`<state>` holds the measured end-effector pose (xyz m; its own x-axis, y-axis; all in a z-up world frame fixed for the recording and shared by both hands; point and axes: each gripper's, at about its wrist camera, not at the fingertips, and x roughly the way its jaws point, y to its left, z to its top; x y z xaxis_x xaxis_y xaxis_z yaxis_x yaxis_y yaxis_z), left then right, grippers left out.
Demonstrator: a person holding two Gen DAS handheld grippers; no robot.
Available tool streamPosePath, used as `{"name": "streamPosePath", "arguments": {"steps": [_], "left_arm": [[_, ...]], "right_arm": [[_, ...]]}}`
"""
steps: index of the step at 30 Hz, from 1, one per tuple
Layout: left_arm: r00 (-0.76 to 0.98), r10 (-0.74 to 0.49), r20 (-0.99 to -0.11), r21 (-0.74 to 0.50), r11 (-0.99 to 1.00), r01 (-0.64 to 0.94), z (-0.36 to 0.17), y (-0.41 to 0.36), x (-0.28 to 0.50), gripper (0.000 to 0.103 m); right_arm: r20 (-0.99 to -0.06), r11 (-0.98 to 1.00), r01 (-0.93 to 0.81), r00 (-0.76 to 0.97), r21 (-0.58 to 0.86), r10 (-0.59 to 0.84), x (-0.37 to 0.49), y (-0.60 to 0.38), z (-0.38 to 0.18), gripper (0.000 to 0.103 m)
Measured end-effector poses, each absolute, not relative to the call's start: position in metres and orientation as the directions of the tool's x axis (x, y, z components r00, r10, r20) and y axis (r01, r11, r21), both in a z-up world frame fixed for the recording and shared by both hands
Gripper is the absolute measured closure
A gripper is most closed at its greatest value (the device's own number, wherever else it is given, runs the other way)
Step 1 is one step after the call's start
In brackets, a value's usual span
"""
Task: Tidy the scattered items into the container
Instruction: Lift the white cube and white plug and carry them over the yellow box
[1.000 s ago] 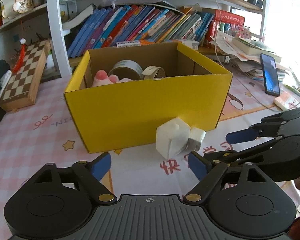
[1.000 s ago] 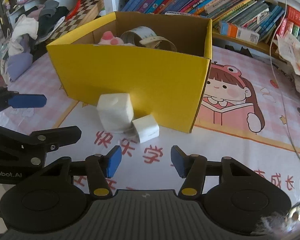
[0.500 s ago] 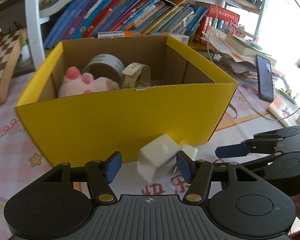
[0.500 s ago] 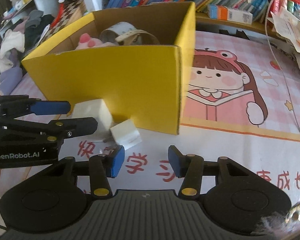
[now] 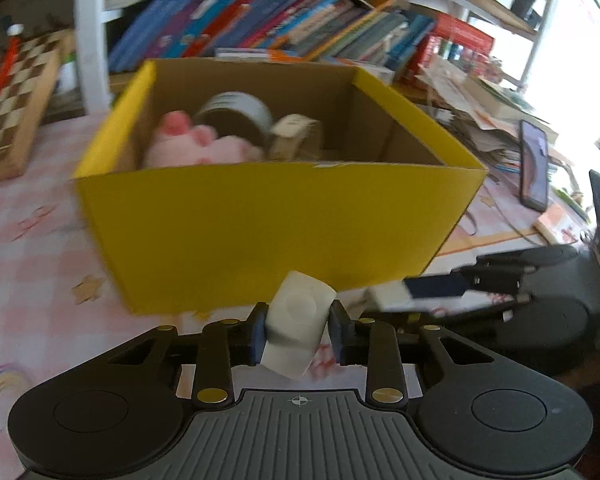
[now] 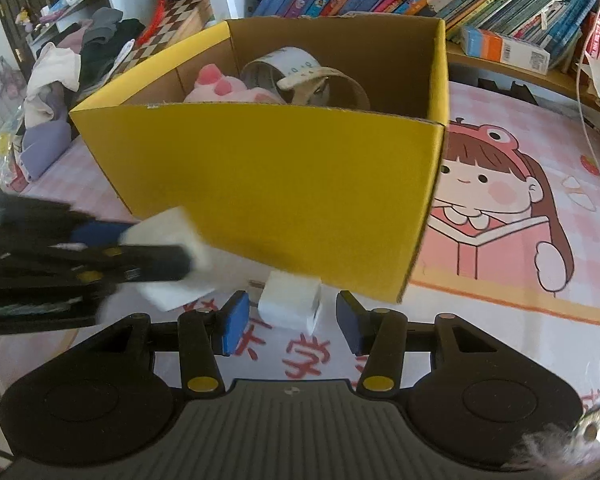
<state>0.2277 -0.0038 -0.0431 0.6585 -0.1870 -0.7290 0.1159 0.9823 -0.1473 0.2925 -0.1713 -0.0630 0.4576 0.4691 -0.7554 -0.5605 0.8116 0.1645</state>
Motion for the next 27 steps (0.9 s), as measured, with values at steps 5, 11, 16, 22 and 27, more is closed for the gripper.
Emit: {"name": "streamPosePath", "arguments": {"steps": [5, 11, 16, 22, 27], "left_arm": [[0.651, -0.144, -0.746, -0.151, 0.987, 0.046, -0.040, 0.015, 0.208, 0.075], [0.677, -0.141, -0.723, -0.150, 0.988, 0.047, -0.024, 0.021, 0.195, 0.076], [0.722, -0.176, -0.669, -0.136, 0.984, 0.114, 0.001, 0.014, 0.189, 0.076], [0.789, -0.222, -0.573, -0.124, 0.975, 0.185, 0.038, 0.007, 0.191, 0.076], [0.836, -0.230, -0.498, -0.097, 0.973, 0.210, 0.067, 0.006, 0.203, 0.076]], "right_arm": [[-0.762, 0.814, -0.558, 0.453, 0.162, 0.463, 0.298, -0.165, -0.066, 0.066], [-0.766, 0.796, -0.582, 0.433, 0.164, 0.475, 0.293, -0.165, -0.062, 0.067], [-0.722, 0.752, -0.631, 0.430, 0.189, 0.542, 0.280, -0.176, -0.036, 0.067], [-0.636, 0.711, -0.674, 0.461, 0.203, 0.619, 0.268, -0.191, 0.006, 0.067], [-0.557, 0.674, -0.708, 0.480, 0.208, 0.677, 0.259, -0.203, 0.042, 0.067]]}}
